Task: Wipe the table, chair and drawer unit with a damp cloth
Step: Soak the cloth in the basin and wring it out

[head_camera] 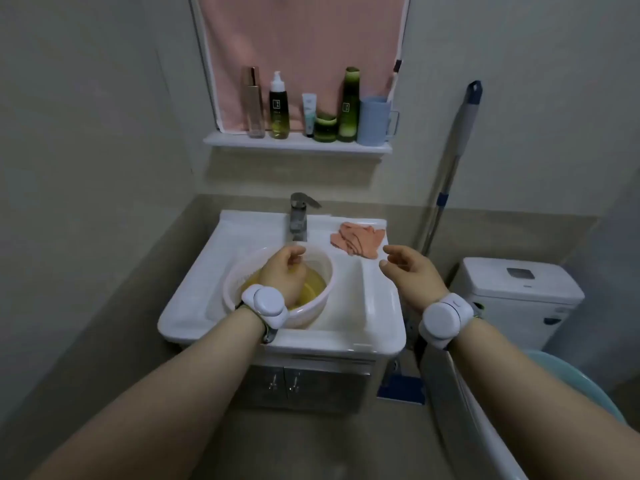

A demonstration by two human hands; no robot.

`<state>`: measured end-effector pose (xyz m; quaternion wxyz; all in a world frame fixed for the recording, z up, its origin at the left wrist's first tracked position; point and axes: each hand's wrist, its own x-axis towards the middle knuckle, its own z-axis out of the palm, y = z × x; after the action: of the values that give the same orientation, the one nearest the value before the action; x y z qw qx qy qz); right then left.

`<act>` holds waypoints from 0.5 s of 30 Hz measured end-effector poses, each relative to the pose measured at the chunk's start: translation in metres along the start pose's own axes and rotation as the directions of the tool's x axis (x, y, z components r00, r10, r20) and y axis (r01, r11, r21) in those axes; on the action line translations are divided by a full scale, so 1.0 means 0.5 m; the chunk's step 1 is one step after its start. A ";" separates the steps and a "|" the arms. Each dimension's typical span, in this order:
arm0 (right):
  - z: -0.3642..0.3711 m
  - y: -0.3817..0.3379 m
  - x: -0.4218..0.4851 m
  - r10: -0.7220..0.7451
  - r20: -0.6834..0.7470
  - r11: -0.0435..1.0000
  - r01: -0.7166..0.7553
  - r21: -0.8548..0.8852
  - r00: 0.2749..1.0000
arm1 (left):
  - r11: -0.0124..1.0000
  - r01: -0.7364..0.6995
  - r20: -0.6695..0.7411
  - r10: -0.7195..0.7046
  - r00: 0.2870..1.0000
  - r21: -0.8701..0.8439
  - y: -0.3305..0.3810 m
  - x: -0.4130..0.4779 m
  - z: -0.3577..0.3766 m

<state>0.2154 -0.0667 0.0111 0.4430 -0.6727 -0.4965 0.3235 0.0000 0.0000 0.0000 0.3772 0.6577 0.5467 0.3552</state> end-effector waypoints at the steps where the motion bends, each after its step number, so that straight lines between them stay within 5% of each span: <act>1: -0.002 0.003 0.004 0.004 -0.011 1.000 -0.004 0.003 1.000 | 1.000 0.006 0.001 -0.006 1.000 -0.005 0.005 0.004 0.004; 15: 0.018 0.134 0.214 0.143 0.049 0.989 -0.144 0.013 0.988 | 0.988 0.135 0.042 -0.139 0.989 0.078 -0.042 0.173 0.124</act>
<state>0.2648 0.0305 -0.0533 0.4119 -0.6951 -0.4546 0.3747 0.0581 0.0810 -0.0424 0.3885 0.6405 0.5946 0.2920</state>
